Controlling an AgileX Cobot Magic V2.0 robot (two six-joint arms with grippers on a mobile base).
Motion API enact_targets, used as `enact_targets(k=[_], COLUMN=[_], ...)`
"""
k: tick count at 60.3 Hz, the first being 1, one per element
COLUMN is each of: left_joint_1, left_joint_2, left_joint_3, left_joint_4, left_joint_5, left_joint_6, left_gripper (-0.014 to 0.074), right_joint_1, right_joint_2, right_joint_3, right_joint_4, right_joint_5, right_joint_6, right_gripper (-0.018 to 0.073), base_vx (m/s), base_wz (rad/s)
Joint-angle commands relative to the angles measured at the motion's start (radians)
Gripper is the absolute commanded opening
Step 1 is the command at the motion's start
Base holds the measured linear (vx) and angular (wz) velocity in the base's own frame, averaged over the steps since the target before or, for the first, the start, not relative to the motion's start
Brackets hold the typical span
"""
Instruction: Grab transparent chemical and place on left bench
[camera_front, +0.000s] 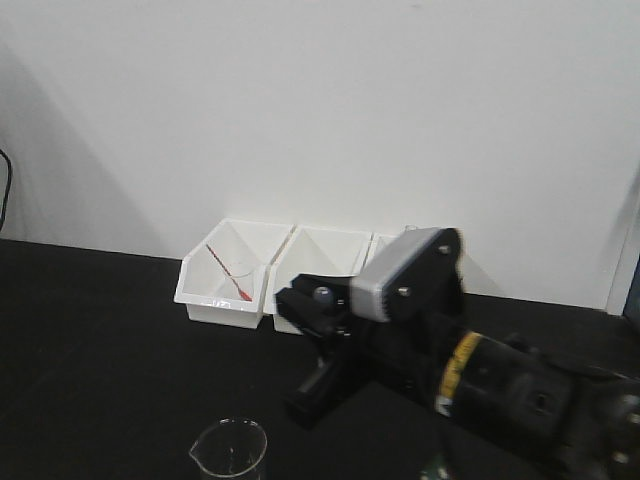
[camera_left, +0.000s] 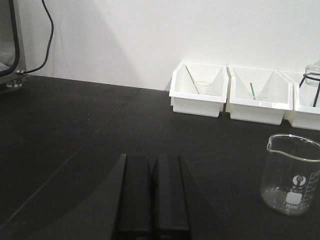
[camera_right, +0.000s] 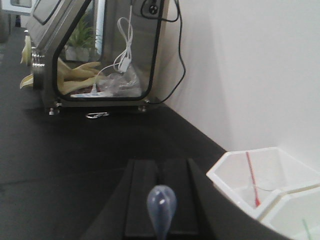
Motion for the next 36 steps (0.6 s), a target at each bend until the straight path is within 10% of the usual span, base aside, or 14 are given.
enact_targets(k=[1,36], left_joint_1=[-0.002,-0.002], left_joint_2=[-0.019,-0.019], left_joint_3=[0.016,0.016], left_joint_4=[-0.001,-0.001], left_joint_5=[-0.078,-0.078], left_joint_6=[-0.008,-0.008], left_gripper=[-0.0003,-0.0003], right_joint_1=[0.040,0.101], right_joint_2=[0.075,0.400], right_joint_3=[-0.127,-0.295], right_joint_4=[0.038,0.038], right_joint_5=[-0.065,-0.067], right_joint_6=[-0.010,-0.010], right_gripper=[-0.0002,0.0011], base_vx=[0.00,0.00], base_wz=[0.00,0.00])
